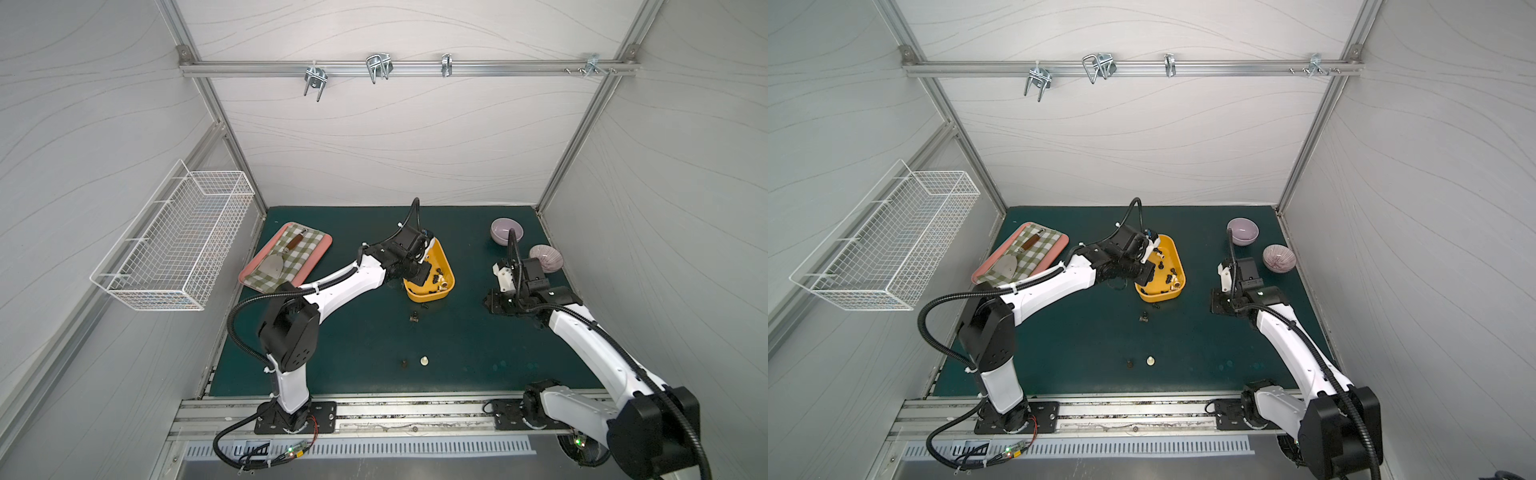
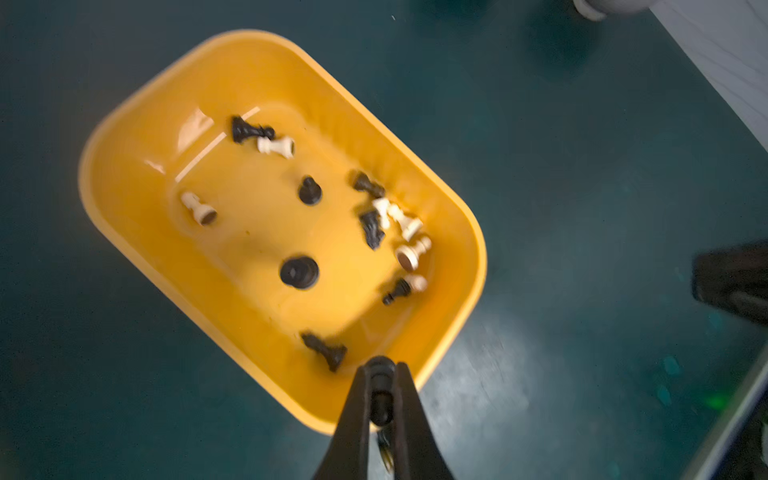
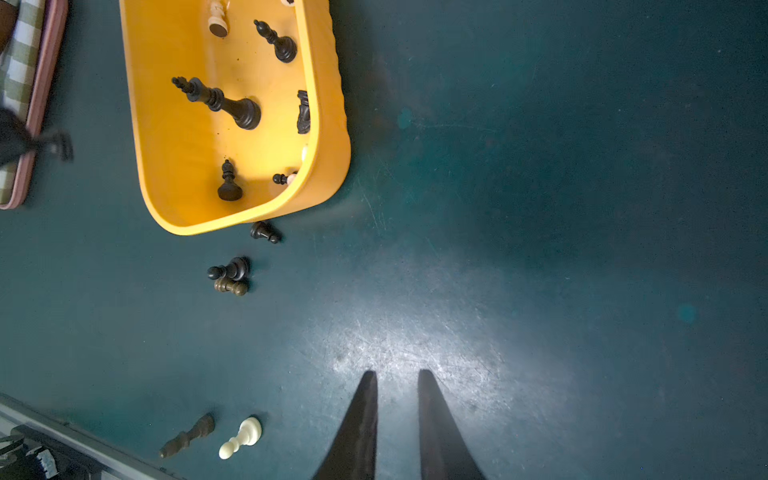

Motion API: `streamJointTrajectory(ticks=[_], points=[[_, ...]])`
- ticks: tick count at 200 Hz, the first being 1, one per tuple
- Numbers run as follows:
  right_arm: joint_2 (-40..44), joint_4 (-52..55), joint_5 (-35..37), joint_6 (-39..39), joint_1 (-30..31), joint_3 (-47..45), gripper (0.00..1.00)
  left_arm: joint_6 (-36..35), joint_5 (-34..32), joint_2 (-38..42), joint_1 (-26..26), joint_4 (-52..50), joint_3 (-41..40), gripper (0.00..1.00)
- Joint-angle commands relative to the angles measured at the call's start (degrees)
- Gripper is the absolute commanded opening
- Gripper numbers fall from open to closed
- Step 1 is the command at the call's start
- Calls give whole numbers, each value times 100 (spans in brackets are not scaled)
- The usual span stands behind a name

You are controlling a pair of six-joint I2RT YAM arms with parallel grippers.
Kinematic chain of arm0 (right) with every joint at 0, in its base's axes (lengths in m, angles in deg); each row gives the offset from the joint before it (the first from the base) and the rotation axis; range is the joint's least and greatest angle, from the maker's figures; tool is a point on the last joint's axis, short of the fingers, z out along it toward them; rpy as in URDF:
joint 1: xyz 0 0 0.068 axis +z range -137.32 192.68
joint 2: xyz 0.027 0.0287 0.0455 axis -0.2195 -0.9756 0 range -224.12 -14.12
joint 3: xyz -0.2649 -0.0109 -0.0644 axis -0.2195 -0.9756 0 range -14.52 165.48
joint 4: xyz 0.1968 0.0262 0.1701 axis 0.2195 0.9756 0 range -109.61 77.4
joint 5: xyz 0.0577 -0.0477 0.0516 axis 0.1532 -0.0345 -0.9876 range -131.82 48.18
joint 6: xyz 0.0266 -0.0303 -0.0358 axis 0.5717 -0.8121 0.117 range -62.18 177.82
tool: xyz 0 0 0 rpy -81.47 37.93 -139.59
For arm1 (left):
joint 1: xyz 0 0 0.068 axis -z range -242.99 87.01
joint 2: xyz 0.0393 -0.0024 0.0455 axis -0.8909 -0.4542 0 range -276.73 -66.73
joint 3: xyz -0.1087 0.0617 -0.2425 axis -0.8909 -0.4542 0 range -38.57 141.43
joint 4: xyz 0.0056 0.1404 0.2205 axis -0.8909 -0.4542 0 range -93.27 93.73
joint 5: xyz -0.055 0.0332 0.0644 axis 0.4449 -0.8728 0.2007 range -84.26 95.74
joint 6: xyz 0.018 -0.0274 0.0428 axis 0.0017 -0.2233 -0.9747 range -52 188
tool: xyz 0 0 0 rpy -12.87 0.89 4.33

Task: Put the chess pieces into the storage box
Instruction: Place the chess piece in the storage box.

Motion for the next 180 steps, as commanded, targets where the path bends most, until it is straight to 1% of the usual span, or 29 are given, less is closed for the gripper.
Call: streamJointTrajectory(ticks=[1, 49, 60, 84, 112, 150, 180], points=[[100, 238, -102, 16, -28, 110, 21, -304, -11, -518, -123, -173, 636, 11], [167, 352, -77, -58, -20, 124, 21, -278, 68, -1545, -500, -337, 1764, 12], [166, 368, -83, -70, -25, 124, 21, -296, 74, -1774, -565, -452, 2167, 12], [154, 368, -78, -67, -16, 122, 21, -280, 122, -2174, -705, -632, 2634, 12], [106, 357, -94, -36, -19, 141, 21, -259, 210, -2435, -790, -675, 2861, 13], [65, 436, -104, -76, 38, 177, 21, -218, 349, -2670, -920, -653, 2986, 13], [62, 431, -91, -72, 62, 168, 21, -287, 448, -2782, -923, -628, 3059, 13]])
